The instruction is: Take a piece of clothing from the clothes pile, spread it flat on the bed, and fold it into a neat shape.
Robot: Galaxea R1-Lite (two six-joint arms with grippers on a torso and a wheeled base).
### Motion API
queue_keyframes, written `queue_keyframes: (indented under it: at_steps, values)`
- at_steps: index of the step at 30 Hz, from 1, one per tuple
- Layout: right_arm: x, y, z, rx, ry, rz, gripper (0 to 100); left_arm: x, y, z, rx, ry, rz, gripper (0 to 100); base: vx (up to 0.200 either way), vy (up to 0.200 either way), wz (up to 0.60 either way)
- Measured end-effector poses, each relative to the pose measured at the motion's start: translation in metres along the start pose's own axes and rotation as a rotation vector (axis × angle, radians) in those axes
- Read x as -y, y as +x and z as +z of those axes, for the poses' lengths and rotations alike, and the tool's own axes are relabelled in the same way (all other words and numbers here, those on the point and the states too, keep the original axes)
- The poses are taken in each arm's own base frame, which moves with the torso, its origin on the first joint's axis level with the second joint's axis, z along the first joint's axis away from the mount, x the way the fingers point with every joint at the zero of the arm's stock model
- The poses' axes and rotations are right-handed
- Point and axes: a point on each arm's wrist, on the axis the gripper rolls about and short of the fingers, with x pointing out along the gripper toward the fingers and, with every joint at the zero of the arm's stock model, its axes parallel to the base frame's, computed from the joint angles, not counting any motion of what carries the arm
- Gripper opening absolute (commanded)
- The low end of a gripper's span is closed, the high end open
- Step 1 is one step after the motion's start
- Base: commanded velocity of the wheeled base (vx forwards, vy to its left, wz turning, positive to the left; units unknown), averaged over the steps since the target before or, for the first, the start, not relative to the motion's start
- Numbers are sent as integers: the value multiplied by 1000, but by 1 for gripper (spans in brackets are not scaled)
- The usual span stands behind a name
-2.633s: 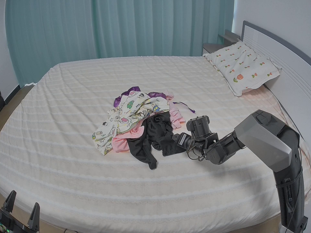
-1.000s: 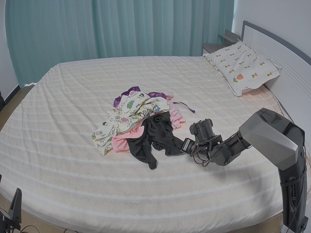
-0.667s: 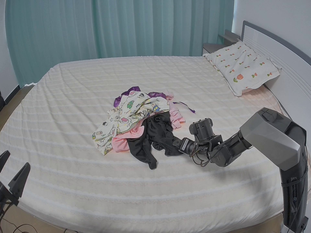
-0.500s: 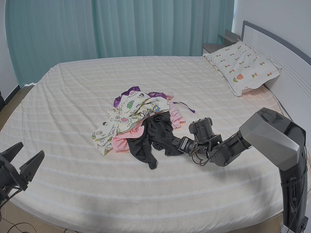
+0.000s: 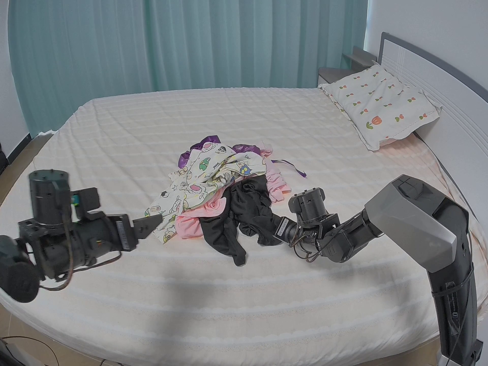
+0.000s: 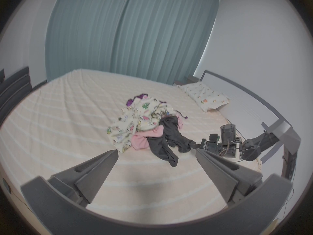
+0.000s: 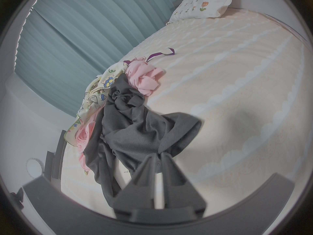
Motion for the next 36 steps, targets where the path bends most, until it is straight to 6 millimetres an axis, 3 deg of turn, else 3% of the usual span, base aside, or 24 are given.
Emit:
queue_keyframes:
  at_steps: [6, 13, 21, 27, 28, 36]
  values:
    - [1, 3, -5, -20, 24, -6, 0, 22, 75, -22, -128, -80, -9, 100, 0, 0, 0]
    - [9, -11, -11, -57, 62, -38, 0, 55, 150, -57, -218, -129, -26, 100, 0, 0, 0]
    - [14, -27, -11, -38, 75, -16, 0, 78, 203, -85, -248, -99, 64, 100, 0, 0, 0]
    - [15, -33, -9, -28, 78, -9, 0, 86, 225, -101, -288, -76, 103, 100, 0, 0, 0]
    - [15, -34, -9, -27, 78, -9, 0, 87, 228, -102, -290, -75, 109, 0, 0, 0, 0]
    - [20, -48, -13, -53, 76, -15, 0, 89, 244, -106, -293, -140, 158, 0, 0, 0, 0]
